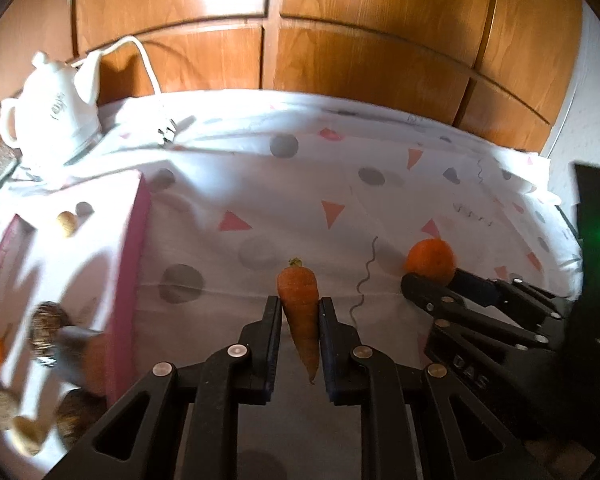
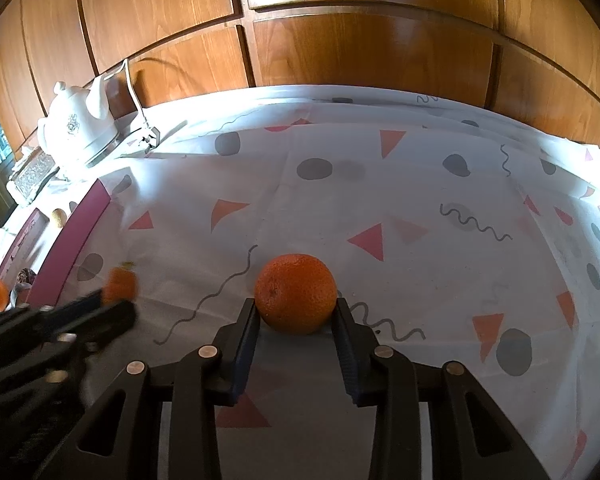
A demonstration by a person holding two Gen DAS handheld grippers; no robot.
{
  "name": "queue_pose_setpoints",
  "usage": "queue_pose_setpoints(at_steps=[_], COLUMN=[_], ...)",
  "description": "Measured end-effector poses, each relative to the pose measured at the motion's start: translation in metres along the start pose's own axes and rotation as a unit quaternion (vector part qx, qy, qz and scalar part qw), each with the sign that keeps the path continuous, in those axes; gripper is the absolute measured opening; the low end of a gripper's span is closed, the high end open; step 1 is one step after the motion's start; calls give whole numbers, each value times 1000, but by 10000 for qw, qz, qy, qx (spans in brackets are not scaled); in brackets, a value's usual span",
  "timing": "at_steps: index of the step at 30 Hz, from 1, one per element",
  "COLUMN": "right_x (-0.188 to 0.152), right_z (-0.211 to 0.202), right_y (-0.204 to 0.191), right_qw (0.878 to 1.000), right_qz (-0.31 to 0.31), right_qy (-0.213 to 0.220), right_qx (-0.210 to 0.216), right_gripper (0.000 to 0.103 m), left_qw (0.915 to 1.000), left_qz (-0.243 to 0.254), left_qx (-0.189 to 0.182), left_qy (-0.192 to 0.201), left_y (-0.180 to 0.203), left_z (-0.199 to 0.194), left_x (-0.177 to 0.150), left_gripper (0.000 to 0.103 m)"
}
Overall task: Organize fruits
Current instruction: 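Carry the carrot with the left tool and orange with the right tool into the tray, releasing both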
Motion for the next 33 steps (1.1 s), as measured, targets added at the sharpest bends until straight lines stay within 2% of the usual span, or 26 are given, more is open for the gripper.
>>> queue_pose_setpoints(at_steps=[4,8,13,19,23,26,29,31,33], right_x=[-1,4,26,45,51,52,48,45,43], right_z=[-5,-15,-28,-30,-24,-17,-9,-9,-11], right_y=[-6,-28,-84,-153,-193,-219,-235,-241,-243], right_qw=[9999,9998,9966,9875,9816,9776,9757,9758,9760], right_qz=[-75,-90,-414,-770,-907,-985,-1005,-1036,-1015], right_qy=[-75,-33,126,120,22,-108,-236,-241,-227], right_qx=[-60,158,707,1371,1682,1855,1931,1909,1915], right_gripper=[36,36,36,36,36,37,38,40,43], left_qw=[9997,9991,9958,9876,9829,9808,9791,9780,9772], left_qz=[-134,-275,-520,-776,-948,-1094,-1154,-1179,-1212], left_qx=[-23,151,597,1220,1467,1511,1565,1605,1619], left_qy=[198,303,457,615,582,568,597,623,653], left_y=[-13,-39,-86,-150,-181,-195,-203,-205,-207], left_z=[-26,-47,-68,-89,-95,-99,-103,-104,-108], left_x=[10,15,17,14,5,0,-4,-4,-4], left_gripper=[18,18,18,18,19,19,26,35,38])
Point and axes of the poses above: each gripper's, at about its wrist camera, not at the fingertips, and z roughly the way its jaws point, y to its right, x to its top, the point moved 7 cm from there along z, roughly the way its jaws point, and after that the axes turned 9 degrees about y, right-handed, at the moved point
